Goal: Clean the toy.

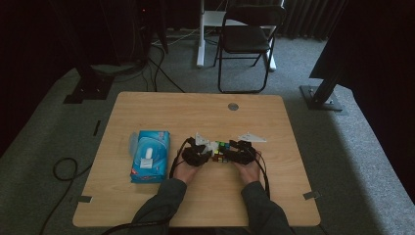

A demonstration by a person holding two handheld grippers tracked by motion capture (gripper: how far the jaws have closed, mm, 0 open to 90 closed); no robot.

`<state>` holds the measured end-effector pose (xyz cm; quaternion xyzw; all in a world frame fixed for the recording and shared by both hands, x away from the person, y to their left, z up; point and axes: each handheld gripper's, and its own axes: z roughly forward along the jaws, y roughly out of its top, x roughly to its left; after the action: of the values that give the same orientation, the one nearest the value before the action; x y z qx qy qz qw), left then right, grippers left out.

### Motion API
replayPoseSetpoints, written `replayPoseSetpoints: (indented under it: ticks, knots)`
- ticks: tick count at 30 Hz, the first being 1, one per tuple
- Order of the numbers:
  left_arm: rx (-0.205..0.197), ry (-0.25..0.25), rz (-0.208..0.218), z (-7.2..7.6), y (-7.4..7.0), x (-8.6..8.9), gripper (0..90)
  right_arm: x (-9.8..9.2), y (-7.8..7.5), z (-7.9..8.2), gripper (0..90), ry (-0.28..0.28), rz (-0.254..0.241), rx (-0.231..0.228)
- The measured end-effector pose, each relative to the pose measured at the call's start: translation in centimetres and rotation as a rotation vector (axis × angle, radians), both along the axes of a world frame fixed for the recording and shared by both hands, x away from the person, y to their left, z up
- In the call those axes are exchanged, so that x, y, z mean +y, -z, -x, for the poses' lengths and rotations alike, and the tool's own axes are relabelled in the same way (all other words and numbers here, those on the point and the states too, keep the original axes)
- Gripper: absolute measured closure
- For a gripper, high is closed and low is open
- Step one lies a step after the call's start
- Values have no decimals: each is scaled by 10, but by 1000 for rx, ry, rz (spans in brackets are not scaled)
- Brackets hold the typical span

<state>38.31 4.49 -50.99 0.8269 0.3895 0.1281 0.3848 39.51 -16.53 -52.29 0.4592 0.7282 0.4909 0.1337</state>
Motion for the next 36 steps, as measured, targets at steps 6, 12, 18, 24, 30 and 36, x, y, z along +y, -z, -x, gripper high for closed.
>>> replayPoseSetpoints:
  ticks: [6, 12, 18, 24, 30, 36]
  knots:
    - [-3, 43, 23, 11, 0, 1, 811, 5, -1, 0, 518, -36, -10, -4]
    - [-2, -10, 16, 8, 1, 12, 808, 6, -2, 0, 518, -47, -7, 1]
    - [-2, -87, 8, 0, 1, 22, 807, 13, -3, 3, 522, -65, 15, -16]
    - [-2, -117, -4, -7, 4, 22, 806, 15, -3, 2, 524, -65, 12, -14]
    - [26, -123, 1, -11, 11, 23, 813, 15, -3, 2, 525, -62, 11, -11]
    - [22, -80, 13, -5, 10, 17, 827, 15, -2, 2, 524, -60, 7, -10]
